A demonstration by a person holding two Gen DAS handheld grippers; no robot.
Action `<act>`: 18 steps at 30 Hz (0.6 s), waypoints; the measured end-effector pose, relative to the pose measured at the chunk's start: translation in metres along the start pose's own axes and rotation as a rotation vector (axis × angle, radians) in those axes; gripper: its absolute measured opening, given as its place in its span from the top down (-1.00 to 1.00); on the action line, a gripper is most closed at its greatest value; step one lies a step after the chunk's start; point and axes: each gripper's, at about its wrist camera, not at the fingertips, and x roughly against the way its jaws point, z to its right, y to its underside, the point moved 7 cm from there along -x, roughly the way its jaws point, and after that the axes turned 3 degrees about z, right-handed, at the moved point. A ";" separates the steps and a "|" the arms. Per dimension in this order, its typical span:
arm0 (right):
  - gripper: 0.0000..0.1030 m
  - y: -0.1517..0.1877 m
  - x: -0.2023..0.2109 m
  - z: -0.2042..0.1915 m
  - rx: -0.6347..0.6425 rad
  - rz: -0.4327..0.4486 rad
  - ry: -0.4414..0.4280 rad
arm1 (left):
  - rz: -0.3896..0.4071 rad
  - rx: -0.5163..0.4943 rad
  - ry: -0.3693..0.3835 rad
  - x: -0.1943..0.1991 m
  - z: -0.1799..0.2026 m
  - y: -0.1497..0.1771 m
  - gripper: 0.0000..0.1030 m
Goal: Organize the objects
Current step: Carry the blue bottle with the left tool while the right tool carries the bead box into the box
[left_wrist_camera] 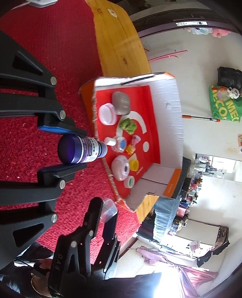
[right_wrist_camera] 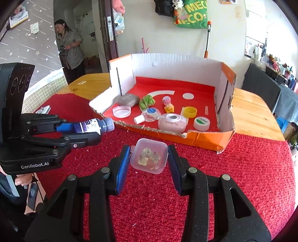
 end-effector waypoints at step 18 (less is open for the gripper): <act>0.24 -0.113 -0.093 0.050 0.089 -0.175 0.110 | -0.157 0.007 -0.069 -0.113 -0.050 -0.119 0.45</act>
